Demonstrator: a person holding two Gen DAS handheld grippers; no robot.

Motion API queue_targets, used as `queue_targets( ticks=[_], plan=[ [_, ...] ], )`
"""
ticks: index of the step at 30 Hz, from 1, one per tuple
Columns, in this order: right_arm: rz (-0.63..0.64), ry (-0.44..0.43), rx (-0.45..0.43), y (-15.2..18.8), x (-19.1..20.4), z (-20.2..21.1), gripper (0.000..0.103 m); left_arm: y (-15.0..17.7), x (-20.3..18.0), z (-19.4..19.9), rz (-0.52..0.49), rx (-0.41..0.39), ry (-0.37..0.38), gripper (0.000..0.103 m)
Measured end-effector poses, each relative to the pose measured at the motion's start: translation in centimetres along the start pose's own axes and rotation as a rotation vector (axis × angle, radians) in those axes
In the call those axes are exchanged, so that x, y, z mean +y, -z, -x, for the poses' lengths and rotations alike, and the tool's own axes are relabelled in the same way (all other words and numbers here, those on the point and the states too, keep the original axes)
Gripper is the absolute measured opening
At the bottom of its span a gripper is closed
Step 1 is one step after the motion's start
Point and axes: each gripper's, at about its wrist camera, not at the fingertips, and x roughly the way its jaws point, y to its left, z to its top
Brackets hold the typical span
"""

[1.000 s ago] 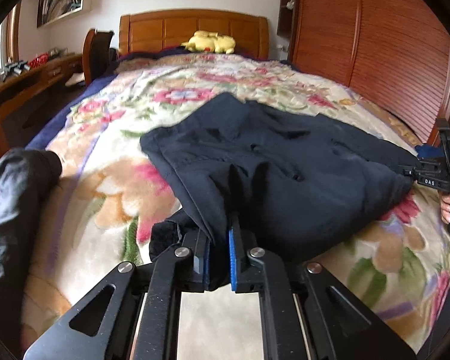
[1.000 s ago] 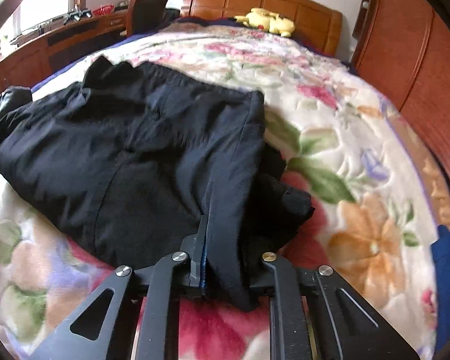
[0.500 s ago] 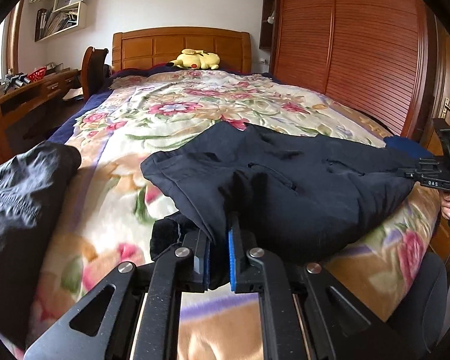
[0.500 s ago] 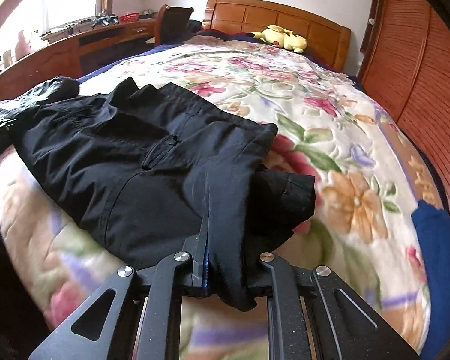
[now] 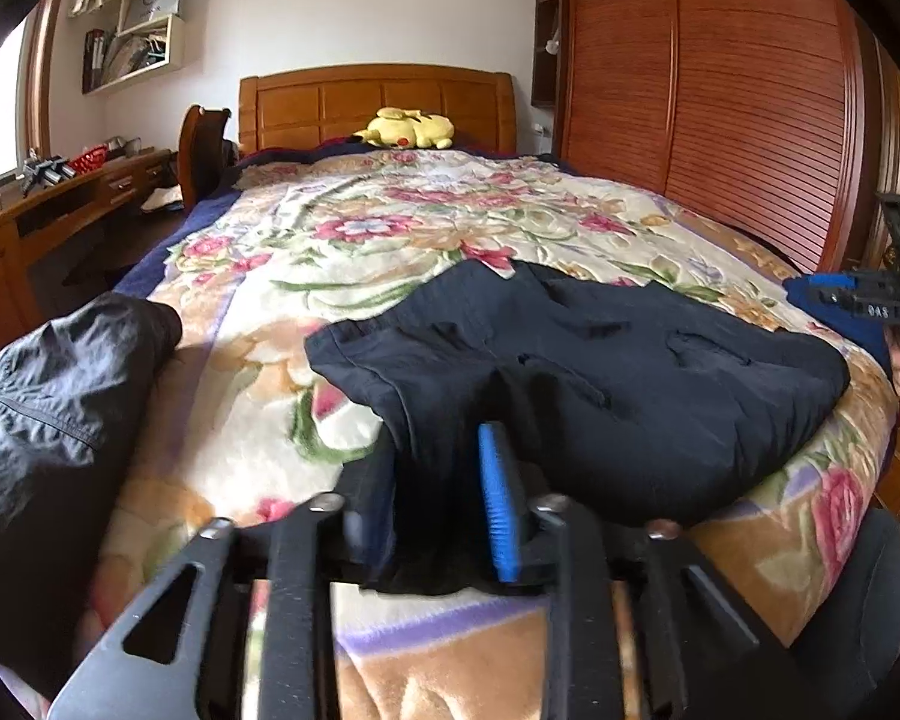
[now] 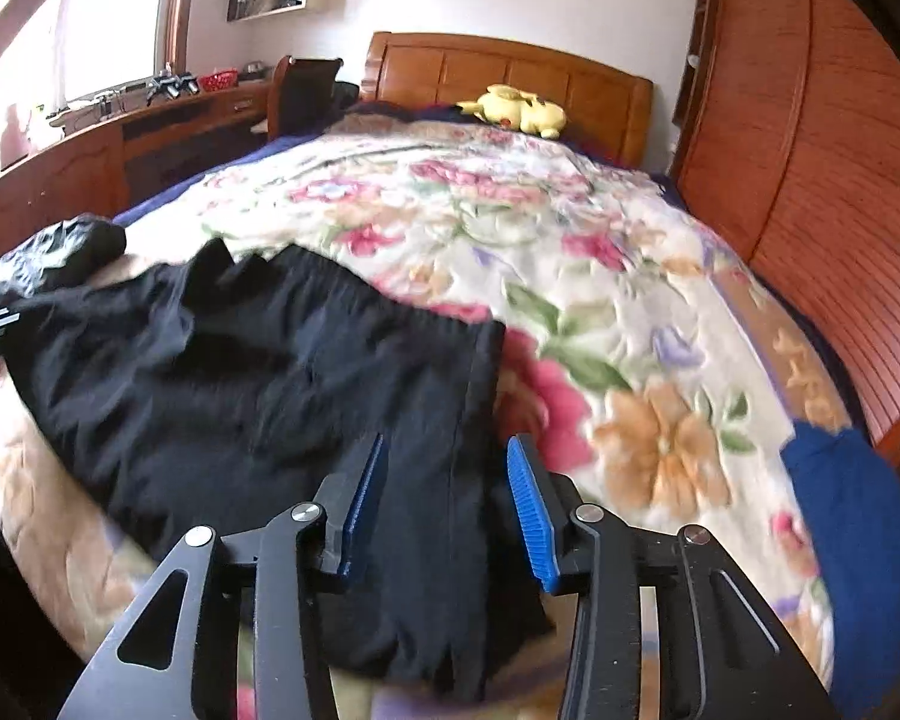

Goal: Fold large clothes

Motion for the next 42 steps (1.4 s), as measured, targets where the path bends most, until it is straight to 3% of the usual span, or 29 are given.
queue_targets(
  ticks=[1, 3, 5, 6, 14, 19, 26, 30, 35, 38, 42],
  plan=[
    [0.010, -0.003, 0.001, -0.7, 0.3, -0.7, 0.046, -0.1, 0.1, 0.0, 0.000, -0.013, -0.002, 0.045],
    [0.029, -0.012, 0.020, -2.0, 0.5, -2.9, 0.046, -0.1, 0.1, 0.2, 0.003, -0.026, -0.002, 0.048],
    [0.043, -0.015, 0.047, -3.2, 0.5, -5.4, 0.046, -0.2, 0.3, 0.4, 0.011, -0.042, 0.001, 0.076],
    [0.050, -0.015, 0.067, -3.7, 0.5, -6.9, 0.046, -0.2, 0.5, 0.4, 0.018, -0.056, 0.002, 0.079],
    [-0.002, -0.009, 0.236, -6.7, -2.9, -17.7, 0.046, -0.3, 0.8, -0.6, 0.024, -0.053, -0.019, 0.079],
    [-0.090, -0.011, 0.342, -6.7, -5.0, -23.6, 0.046, 0.0, 1.3, -1.7, 0.032, -0.027, -0.028, 0.079],
    [-0.138, -0.107, 0.356, -6.6, -5.3, -27.1, 0.046, 0.2, 1.6, -2.3, 0.042, -0.008, -0.019, 0.079],
    [-0.077, -0.127, 0.327, -6.7, -4.7, -26.7, 0.008, 0.3, 1.4, -2.5, 0.038, 0.001, -0.021, 0.079],
    [-0.058, 0.012, 0.210, -7.9, -5.7, -24.3, 0.005, 0.4, 1.2, -2.7, 0.029, 0.012, -0.023, 0.079],
    [-0.088, 0.145, 0.235, -7.8, -6.8, -24.8, 0.005, 0.4, 1.2, -2.7, 0.033, 0.012, -0.021, 0.079],
    [-0.091, 0.171, 0.268, -7.0, -6.9, -26.0, 0.005, 0.3, 1.1, -2.3, 0.038, -0.003, -0.025, 0.079]
  ],
)
